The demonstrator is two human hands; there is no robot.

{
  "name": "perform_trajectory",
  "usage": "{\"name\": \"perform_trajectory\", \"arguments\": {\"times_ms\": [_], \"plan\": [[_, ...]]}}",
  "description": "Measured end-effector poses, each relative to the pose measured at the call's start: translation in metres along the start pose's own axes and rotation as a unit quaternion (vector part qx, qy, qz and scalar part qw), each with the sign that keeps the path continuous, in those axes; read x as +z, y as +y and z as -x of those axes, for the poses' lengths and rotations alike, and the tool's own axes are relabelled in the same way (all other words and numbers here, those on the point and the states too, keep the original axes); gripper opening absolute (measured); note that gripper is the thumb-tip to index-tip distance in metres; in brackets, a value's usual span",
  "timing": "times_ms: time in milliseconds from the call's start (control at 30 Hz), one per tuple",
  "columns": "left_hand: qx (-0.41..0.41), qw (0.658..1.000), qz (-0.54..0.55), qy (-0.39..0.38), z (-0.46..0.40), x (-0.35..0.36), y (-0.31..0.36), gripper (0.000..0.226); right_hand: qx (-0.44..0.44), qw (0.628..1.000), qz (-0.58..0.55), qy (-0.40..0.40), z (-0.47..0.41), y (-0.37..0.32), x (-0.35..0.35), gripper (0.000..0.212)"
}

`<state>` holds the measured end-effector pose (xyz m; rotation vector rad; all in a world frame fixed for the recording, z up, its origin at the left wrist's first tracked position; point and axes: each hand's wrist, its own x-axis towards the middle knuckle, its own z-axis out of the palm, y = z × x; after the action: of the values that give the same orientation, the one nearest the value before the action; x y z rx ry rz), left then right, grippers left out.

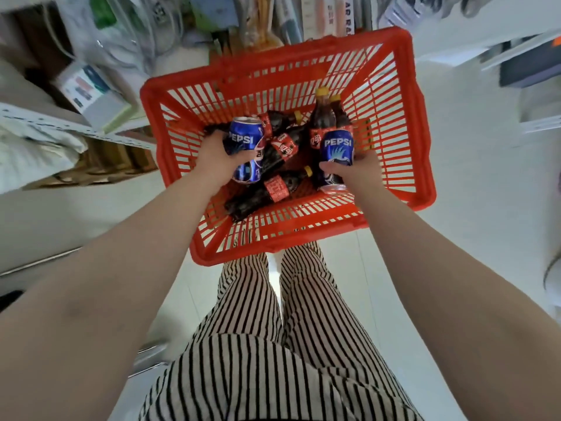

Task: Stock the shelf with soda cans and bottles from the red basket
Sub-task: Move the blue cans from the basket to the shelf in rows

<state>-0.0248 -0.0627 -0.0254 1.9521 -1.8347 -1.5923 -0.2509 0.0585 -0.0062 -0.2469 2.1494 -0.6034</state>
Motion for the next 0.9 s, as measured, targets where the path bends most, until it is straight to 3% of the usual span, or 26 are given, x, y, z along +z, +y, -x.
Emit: {"name": "perform_trajectory", "arguments": {"times_ms": [133,300,467,600,700,800,900], "plan": [[-0.047,0.961,0.253,-0.098,0.05,-0.022,0.027,0.043,0.003,0.986,-0.124,-0.115,0.054,-0.027,-0.02,0.082],[-0.047,0.899,0.376,-0.221,0.106,-0.049,0.068,0.042,0.027,0.947,-0.261,-0.185,0.127,-0.04,-0.061,0.053],[-0.071,0.852,0.413,-0.313,0.139,-0.05,0.125,0.05,-0.004,0.929,-0.348,-0.128,0.184,-0.032,-0.116,0.058],[-0.068,0.809,0.416,-0.409,0.161,-0.027,0.18,0.041,-0.04,0.926,-0.369,-0.063,0.216,-0.011,-0.165,0.065],[-0.042,0.805,0.375,-0.458,0.186,0.001,0.219,0.035,-0.056,0.896,-0.44,-0.034,0.234,0.014,-0.197,0.063],[-0.034,0.802,0.33,-0.497,0.217,0.04,0.25,0.041,-0.049,0.823,-0.566,-0.025,0.246,0.047,-0.229,0.043],[-0.024,0.822,0.261,-0.505,0.247,0.089,0.273,0.063,-0.101,0.815,-0.571,0.008,0.254,0.087,-0.262,0.03]]}}
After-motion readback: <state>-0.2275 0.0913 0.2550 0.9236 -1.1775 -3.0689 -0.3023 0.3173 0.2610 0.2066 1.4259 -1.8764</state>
